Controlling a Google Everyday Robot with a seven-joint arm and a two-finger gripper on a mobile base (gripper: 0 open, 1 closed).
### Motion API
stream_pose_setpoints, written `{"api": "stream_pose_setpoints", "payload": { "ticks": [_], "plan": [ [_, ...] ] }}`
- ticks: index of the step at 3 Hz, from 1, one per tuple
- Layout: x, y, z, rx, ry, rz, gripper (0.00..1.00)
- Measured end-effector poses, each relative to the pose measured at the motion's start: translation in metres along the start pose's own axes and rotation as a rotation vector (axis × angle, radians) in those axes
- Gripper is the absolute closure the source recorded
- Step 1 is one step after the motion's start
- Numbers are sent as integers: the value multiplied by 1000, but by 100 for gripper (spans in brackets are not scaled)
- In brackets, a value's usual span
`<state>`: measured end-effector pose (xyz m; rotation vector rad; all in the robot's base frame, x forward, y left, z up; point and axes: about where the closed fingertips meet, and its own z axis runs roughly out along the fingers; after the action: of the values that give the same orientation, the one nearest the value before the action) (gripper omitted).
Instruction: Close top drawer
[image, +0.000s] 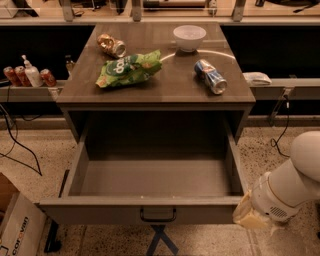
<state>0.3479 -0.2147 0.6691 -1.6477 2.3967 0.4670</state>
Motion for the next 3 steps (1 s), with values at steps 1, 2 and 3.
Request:
{"api": "stream_pose_setpoints", "payload": {
  "ticks": [1,2,3],
  "plan": [
    [0,0,0,0,-1,0,100],
    [-7,-9,6,44,-11,-1,100],
    [-26,-27,15,93,-33,-44,100]
  ]
}}
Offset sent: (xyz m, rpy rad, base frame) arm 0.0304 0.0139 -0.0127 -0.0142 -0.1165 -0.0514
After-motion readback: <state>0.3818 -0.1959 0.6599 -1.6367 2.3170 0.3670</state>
